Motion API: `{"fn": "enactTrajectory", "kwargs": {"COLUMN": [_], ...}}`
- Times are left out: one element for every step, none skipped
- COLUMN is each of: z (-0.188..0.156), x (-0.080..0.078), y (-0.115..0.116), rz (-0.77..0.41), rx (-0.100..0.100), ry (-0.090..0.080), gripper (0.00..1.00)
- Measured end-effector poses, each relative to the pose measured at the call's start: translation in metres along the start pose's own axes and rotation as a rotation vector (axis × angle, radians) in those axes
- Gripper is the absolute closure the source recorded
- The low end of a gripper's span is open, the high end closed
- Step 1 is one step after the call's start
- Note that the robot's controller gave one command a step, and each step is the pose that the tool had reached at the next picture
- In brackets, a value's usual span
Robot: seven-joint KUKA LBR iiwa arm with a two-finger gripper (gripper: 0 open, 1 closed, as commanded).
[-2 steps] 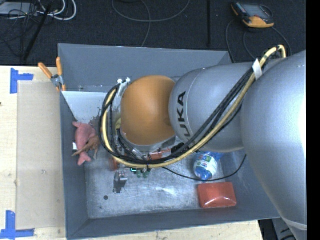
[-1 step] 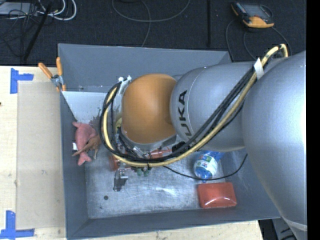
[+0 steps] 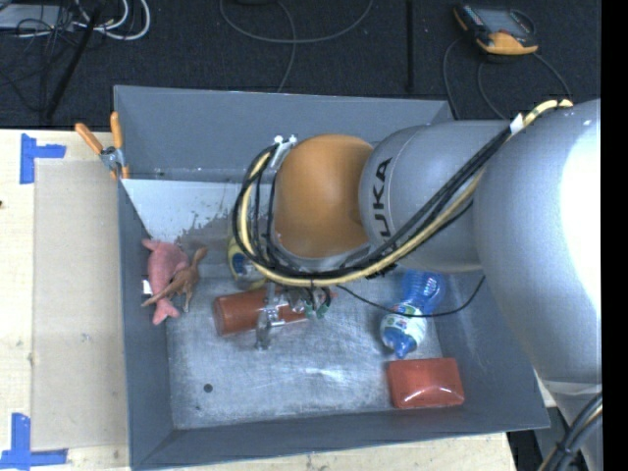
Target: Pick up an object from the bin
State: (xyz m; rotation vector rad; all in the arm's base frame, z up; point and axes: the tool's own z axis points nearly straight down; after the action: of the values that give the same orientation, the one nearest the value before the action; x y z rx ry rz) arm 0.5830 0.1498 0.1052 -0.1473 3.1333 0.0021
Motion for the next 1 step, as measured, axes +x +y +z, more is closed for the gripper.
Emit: {"fn": "enactTrajectory", "kwargs": {"z": [-0.0074], "x": [0.0023], "y": [-0.0736], "rz": [-0.023], "rx": [0.004], "ry": [0.007], "gripper": [0.0]}}
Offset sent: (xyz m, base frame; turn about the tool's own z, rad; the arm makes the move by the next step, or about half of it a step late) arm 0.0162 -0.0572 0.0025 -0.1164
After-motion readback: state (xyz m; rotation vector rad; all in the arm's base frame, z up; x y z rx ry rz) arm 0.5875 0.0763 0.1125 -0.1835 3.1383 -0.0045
